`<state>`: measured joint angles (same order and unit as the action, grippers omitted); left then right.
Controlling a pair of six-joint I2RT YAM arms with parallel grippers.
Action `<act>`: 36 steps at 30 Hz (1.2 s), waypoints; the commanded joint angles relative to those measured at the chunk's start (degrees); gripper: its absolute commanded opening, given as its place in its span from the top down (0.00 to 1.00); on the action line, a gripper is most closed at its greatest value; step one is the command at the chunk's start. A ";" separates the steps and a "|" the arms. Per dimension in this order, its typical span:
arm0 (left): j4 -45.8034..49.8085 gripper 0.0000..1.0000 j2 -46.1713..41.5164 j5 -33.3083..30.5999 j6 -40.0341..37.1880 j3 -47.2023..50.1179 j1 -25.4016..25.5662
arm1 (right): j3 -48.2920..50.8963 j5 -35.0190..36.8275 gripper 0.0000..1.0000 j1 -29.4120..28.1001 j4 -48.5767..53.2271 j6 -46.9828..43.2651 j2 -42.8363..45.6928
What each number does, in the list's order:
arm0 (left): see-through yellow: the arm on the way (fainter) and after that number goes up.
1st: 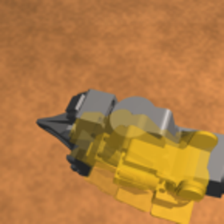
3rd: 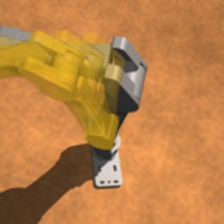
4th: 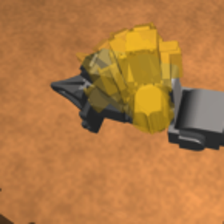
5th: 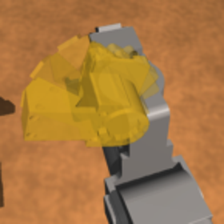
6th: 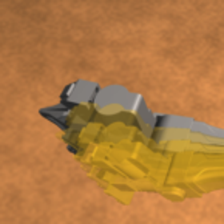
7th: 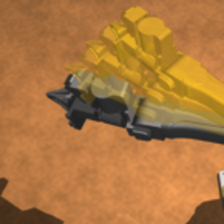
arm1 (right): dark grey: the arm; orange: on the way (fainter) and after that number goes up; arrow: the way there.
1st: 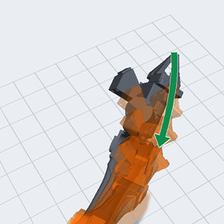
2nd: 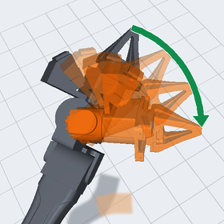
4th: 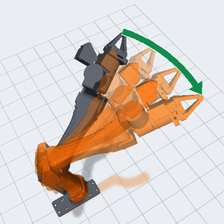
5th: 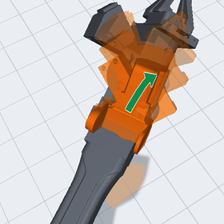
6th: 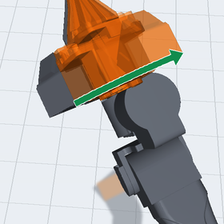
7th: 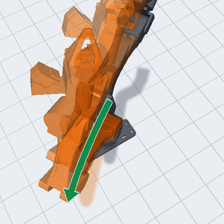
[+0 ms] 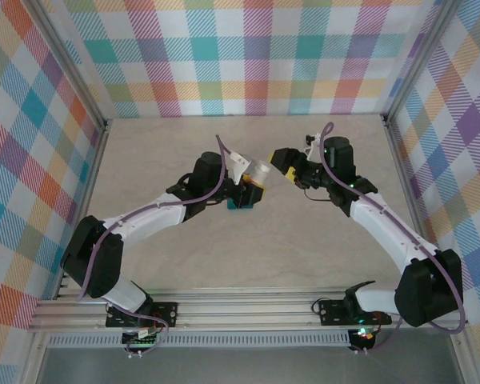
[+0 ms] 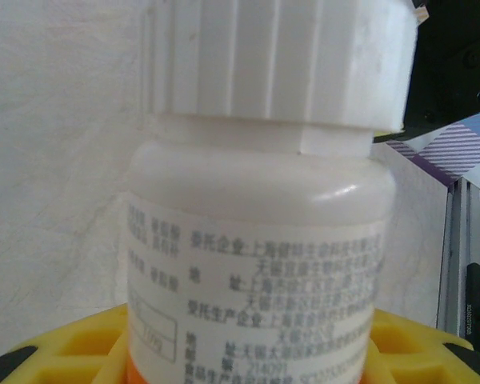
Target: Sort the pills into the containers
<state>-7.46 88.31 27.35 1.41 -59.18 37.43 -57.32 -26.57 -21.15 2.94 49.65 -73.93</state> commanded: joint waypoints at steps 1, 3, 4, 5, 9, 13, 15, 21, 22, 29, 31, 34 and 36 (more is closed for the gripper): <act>0.08 1.00 0.77 -0.02 -1.41 -1.82 0.45 | -3.10 1.52 0.16 -1.42 1.81 0.78 -1.07; 0.08 1.00 0.87 -0.02 -1.41 -1.82 0.45 | -3.24 1.52 0.16 -2.00 1.37 0.52 -1.35; 0.04 1.00 0.77 0.03 -1.41 -1.82 0.45 | -3.41 1.68 0.17 -2.21 1.19 0.41 -1.52; 0.07 1.00 0.85 -0.02 -1.41 -1.84 0.45 | -3.64 1.62 0.17 -2.40 1.22 0.32 -1.72; 0.11 1.00 0.90 0.06 -1.41 -1.91 0.54 | -4.61 1.52 0.19 -3.24 1.45 0.03 -2.99; 0.15 1.00 0.98 0.12 -1.34 -2.17 0.52 | -5.73 1.52 0.20 -4.50 1.78 -0.51 -4.56; 0.21 1.00 1.01 0.11 -1.38 -2.26 0.54 | -6.13 1.58 0.22 -4.78 1.96 -0.78 -5.22; 0.31 1.00 0.83 -0.06 -1.41 -2.20 0.63 | -6.40 1.91 0.31 -4.96 2.58 -1.86 -6.05; 0.32 1.00 0.81 -0.09 -1.41 -2.26 0.63 | -6.31 1.77 0.33 -4.91 2.73 -1.91 -6.18; 0.09 1.00 1.07 0.02 -1.27 -2.52 0.63 | -5.70 0.32 0.43 -4.96 2.64 -3.13 -6.47; 0.15 1.00 1.12 0.00 -1.17 -2.52 0.63 | -5.31 0.31 0.46 -4.96 2.81 -4.21 -6.19; 0.22 1.00 0.74 0.24 -1.28 -2.48 0.63 | -4.18 -1.23 0.53 -4.64 1.23 -7.34 -5.39; 0.02 1.00 0.31 0.55 -1.12 -2.29 0.58 | -3.27 -4.11 0.54 -3.91 -0.77 -10.37 -5.17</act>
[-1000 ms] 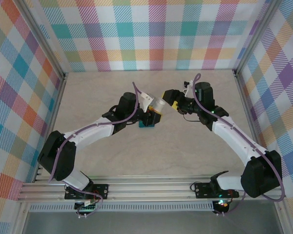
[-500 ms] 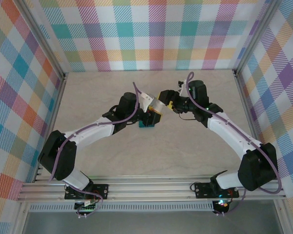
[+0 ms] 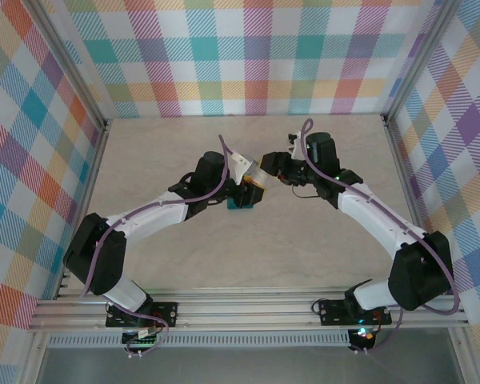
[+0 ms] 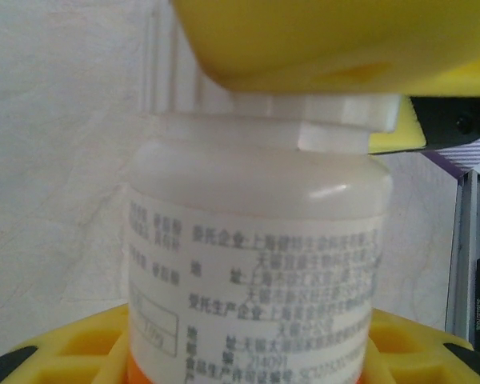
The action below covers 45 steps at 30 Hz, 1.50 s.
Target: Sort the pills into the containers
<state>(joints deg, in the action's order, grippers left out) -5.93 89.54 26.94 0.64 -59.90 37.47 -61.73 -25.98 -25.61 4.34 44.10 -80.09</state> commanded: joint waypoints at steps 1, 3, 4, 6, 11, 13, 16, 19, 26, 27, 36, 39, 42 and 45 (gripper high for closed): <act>-1.92 1.00 -1.14 1.34 -0.10 -1.37 0.52 | 2.11 -8.06 0.55 1.35 -4.67 -6.60 0.99; -3.21 1.00 -1.76 2.19 0.80 -0.73 0.42 | 3.76 -12.97 0.54 2.85 -8.49 -8.43 0.84; -3.86 1.00 -2.03 2.59 1.24 -0.46 0.41 | 4.17 -14.64 0.53 3.59 -9.23 -8.79 0.55; -4.60 1.00 -2.54 2.94 1.87 -0.15 0.41 | 5.39 -17.74 0.54 4.92 -11.92 -8.28 -0.11; -4.71 1.00 -3.26 3.47 2.32 -0.18 0.41 | 7.36 -20.39 0.53 5.48 -16.69 -6.49 -0.06; -4.61 1.00 -3.49 3.49 2.31 -0.30 0.41 | 7.59 -21.01 0.54 5.48 -17.91 -6.13 0.11; -4.77 1.00 -3.41 3.54 2.52 -0.40 0.41 | 7.55 -21.46 0.53 5.50 -17.93 -6.12 0.33; -5.10 1.00 -3.36 3.55 2.69 -0.44 0.40 | 7.18 -20.52 0.51 5.55 -15.27 -7.35 0.72; -4.66 1.00 -3.23 3.12 2.51 -0.49 0.41 | 7.76 -17.78 0.41 5.83 -12.31 -7.74 2.08; -4.61 1.00 -3.21 3.04 2.51 -0.40 0.41 | 7.86 -17.43 0.40 5.96 -11.90 -7.80 2.20; -4.46 1.00 -3.17 2.76 2.18 -0.39 0.41 | 9.73 -15.41 0.38 7.17 -9.43 -8.15 4.19; -4.35 1.00 -3.17 2.68 2.12 -0.49 0.41 | 10.48 -15.11 0.37 7.93 -8.93 -8.26 5.14; -4.11 1.00 -3.18 2.59 1.99 -0.45 0.40 | 11.17 -14.97 0.35 8.61 -7.59 -8.57 6.33; -3.82 1.00 -3.27 2.25 1.69 -0.40 0.41 | 12.04 -15.96 0.33 9.53 -7.08 -8.57 7.91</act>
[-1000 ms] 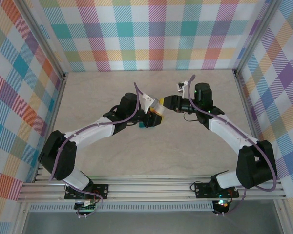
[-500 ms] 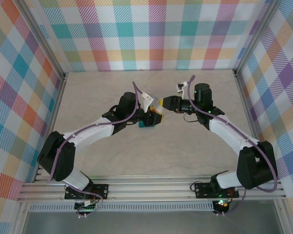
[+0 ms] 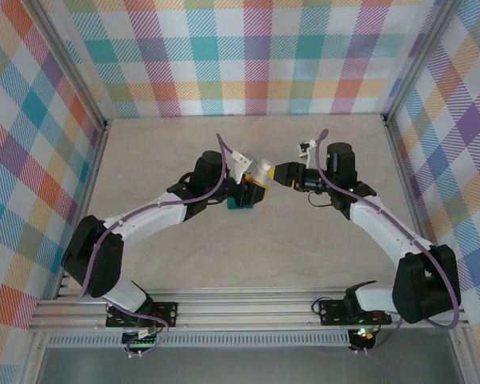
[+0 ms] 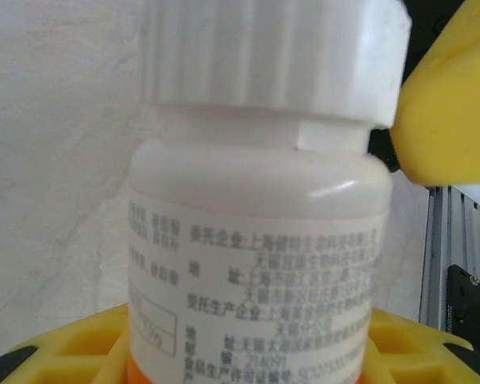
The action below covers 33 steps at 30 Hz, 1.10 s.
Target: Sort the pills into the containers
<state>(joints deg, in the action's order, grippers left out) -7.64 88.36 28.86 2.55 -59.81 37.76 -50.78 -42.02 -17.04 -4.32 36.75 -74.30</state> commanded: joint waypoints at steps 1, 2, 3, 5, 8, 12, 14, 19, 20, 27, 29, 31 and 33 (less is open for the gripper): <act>-1.96 1.00 -2.06 0.24 -0.33 -0.53 0.11 | 1.21 -0.16 0.32 1.21 1.93 -1.01 2.82; -1.82 1.00 -2.00 0.07 -0.43 -0.57 0.12 | 1.30 -0.24 0.30 1.34 2.10 -0.78 3.59; -1.62 1.00 -1.92 -0.01 -0.60 -0.65 0.12 | 1.30 -0.18 0.28 1.48 2.19 -0.42 4.17; -1.20 1.00 -1.74 0.05 -0.85 -0.90 0.09 | 0.89 0.50 0.23 1.35 2.40 1.21 5.16; -0.50 1.00 -1.45 -0.35 -1.35 -1.26 0.08 | -1.05 2.60 0.16 1.39 3.97 4.17 5.49; 0.72 1.00 -0.83 -0.47 -2.11 -1.91 0.12 | -4.47 5.65 0.14 1.30 6.48 8.01 4.24; 0.88 1.00 -0.54 -0.47 -2.33 -2.14 0.19 | -5.71 6.49 0.15 1.19 6.99 9.70 3.32; 0.76 1.00 0.35 -0.38 -2.28 -2.51 0.19 | -8.37 7.81 0.18 -0.28 8.68 10.21 1.84; 0.74 1.00 0.48 -0.25 -2.15 -2.68 0.27 | -8.86 8.13 0.19 -0.69 9.28 10.05 1.51; 0.79 1.00 0.89 -0.19 -2.02 -3.20 0.38 | -10.60 8.90 0.23 -2.85 10.22 9.65 -1.00; 1.04 1.00 1.01 -0.12 -2.02 -3.30 0.39 | -10.82 8.80 0.24 -3.34 9.99 9.58 -1.47; 1.13 1.00 0.95 0.05 -2.04 -3.38 0.47 | -10.90 8.95 0.25 -3.74 9.77 9.38 -1.46; 1.16 1.00 1.05 0.09 -2.03 -3.37 0.47 | -11.10 8.97 0.25 -4.12 9.77 9.16 -1.55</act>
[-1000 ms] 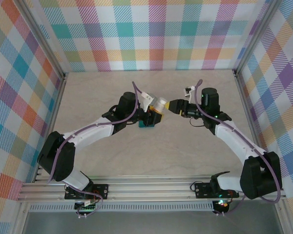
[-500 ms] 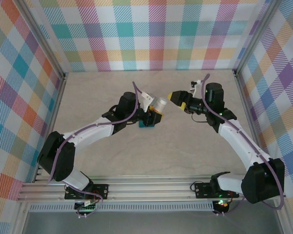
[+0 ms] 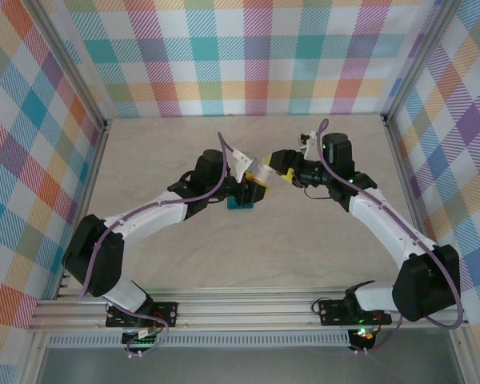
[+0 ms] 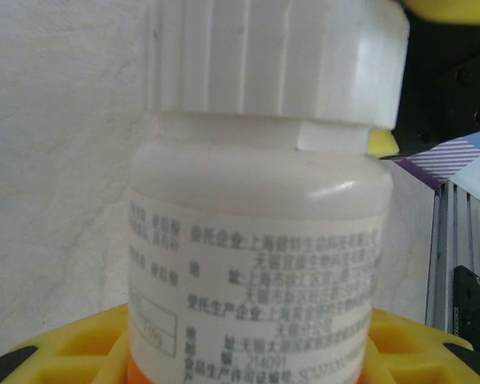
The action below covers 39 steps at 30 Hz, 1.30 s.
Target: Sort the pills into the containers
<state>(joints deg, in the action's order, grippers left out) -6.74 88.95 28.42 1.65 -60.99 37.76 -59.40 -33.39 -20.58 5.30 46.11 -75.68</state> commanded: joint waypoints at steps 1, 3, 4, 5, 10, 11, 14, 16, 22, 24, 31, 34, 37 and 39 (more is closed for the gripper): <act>0.40 1.00 0.57 0.58 -1.13 -2.20 0.52 | -2.55 0.41 0.25 -0.77 0.21 -0.36 -0.22; 0.41 1.00 0.66 0.51 -1.12 -2.20 0.56 | -2.65 0.38 0.25 -0.90 0.00 -0.40 -0.47; 0.41 1.00 0.73 0.57 -1.13 -2.30 0.56 | -2.82 0.34 0.26 -1.12 -0.10 -0.40 -0.60; 0.41 1.00 0.82 0.49 -1.21 -2.33 0.56 | -2.96 0.34 0.26 -1.28 -0.10 -0.40 -0.84; 0.41 1.00 0.88 0.46 -1.14 -2.55 0.74 | -3.88 0.52 0.29 -1.99 -0.47 -0.48 -2.51; 0.42 1.00 0.88 0.43 -1.13 -2.68 0.69 | -4.05 0.60 0.30 -2.16 -0.50 -0.49 -2.92; 0.50 1.00 0.84 0.41 -1.17 -2.73 0.78 | -4.06 0.52 0.33 -2.27 -0.82 -0.40 -3.78; 0.63 1.00 0.71 0.32 -1.25 -2.68 0.76 | -3.56 0.52 0.37 -2.30 -1.14 -0.53 -3.94; 0.94 1.00 0.18 0.55 -1.34 -2.82 0.74 | -1.73 0.22 0.54 -1.97 -2.72 -3.68 -3.41; 0.90 1.00 -0.21 0.75 -1.24 -2.73 0.74 | 0.16 -1.14 0.58 -1.29 -6.06 -5.30 -2.70; -1.54 1.00 -2.21 4.06 0.65 -1.34 0.48 | 10.15 -15.23 0.58 3.24 -28.25 -5.39 -1.96; -2.72 1.00 -3.00 4.88 1.62 -0.73 0.30 | 10.81 -19.51 0.54 3.69 -31.57 -3.64 -3.17; -2.95 1.00 -3.29 4.92 1.83 -0.62 0.17 | 10.53 -20.41 0.50 3.94 -31.32 -3.09 -3.44; -2.72 1.00 -3.17 4.83 1.78 -0.79 0.21 | 10.31 -19.94 0.40 4.29 -30.28 -2.87 -2.67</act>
<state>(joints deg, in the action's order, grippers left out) -5.52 88.49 32.10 2.42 -61.69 38.13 -49.32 -49.67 -16.80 -21.96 42.81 -78.70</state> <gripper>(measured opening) 0.446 0.576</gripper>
